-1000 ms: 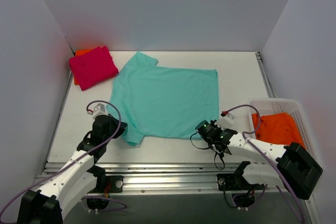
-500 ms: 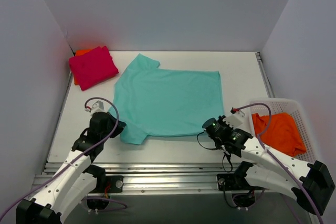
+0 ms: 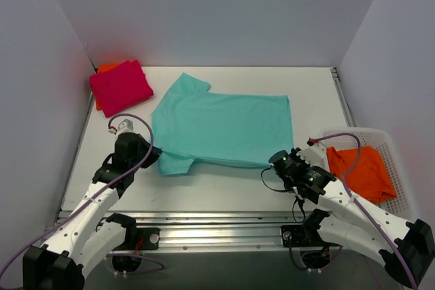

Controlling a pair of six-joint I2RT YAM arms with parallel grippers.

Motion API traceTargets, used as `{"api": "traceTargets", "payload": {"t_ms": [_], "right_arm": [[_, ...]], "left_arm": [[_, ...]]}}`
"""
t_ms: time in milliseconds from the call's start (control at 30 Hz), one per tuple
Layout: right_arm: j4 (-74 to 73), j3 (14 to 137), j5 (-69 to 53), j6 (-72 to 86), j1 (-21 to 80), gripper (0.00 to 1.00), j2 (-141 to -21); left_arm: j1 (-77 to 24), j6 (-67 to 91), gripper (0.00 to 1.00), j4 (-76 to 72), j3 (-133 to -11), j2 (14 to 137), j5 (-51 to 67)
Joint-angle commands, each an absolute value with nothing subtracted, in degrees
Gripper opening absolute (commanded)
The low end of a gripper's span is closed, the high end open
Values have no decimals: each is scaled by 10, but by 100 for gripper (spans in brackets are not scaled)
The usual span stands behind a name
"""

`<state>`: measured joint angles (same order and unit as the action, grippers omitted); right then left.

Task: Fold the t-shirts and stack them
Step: Fold the flattened tshirt in 1/3 of the way

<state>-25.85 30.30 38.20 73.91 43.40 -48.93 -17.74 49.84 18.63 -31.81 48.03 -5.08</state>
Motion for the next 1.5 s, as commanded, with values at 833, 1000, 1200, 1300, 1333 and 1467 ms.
{"api": "traceTargets", "payload": {"t_ms": [833,1000,1200,1300,1333,1467], "right_arm": [[-118,592,363,623,190,100,-983],[-138,677,392,623,190,100,-990],[-164,698,436,605,201,100,-930],[-102,655,416,578,234,100,-881],[-74,639,386,549,256,99,-868],[133,570,245,465,320,95,-838]], "left_arm": [[-53,454,94,52,-798,1149,135],[-49,439,94,45,-795,1089,112],[-44,426,94,53,-698,916,45],[-49,428,94,55,-636,840,12],[-56,431,97,53,-619,823,5],[-68,447,82,33,-538,763,-22]]}}
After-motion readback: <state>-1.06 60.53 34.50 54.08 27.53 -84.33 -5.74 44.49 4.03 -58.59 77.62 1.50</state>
